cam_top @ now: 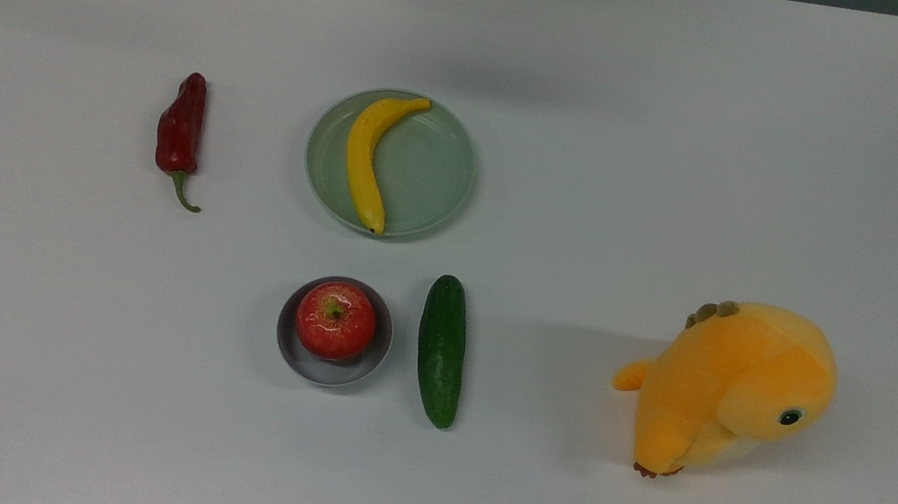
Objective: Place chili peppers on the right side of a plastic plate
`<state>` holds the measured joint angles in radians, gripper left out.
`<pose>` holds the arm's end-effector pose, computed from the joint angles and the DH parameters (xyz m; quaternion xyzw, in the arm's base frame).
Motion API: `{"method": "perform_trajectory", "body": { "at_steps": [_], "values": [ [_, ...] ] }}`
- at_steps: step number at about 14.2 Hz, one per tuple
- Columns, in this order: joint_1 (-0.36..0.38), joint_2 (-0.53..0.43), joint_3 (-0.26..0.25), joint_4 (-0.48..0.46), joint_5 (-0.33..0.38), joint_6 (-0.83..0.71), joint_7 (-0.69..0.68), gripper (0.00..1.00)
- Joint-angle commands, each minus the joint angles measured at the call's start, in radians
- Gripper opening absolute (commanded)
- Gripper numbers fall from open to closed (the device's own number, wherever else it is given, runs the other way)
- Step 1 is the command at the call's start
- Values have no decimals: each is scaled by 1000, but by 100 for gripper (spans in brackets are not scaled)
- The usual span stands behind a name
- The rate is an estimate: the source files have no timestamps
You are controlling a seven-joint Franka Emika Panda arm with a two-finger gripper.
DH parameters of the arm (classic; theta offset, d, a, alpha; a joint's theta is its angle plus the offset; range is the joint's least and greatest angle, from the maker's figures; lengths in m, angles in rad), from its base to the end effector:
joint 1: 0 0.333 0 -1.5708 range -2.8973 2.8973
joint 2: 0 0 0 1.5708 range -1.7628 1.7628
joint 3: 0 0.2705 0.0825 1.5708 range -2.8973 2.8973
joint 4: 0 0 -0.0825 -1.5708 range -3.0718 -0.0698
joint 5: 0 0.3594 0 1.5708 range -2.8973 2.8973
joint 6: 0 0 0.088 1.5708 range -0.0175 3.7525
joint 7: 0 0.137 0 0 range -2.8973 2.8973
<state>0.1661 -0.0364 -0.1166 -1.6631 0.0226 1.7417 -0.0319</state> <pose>0.5385 0.0285 0.5425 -0.9975 -0.0393 -0.0572 0.0139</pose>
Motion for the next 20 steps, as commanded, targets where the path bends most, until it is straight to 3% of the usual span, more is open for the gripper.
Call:
{"method": "perform_trajectory", "body": {
  "at_steps": [1, 18, 20],
  "values": [
    [-2, -14, 2, -4, 22, -1, -19, 100],
    [-2, -14, 6, -7, 19, -40, -31, 100],
    [-11, -14, 6, -4, 19, -48, -103, 100]
  ]
}}
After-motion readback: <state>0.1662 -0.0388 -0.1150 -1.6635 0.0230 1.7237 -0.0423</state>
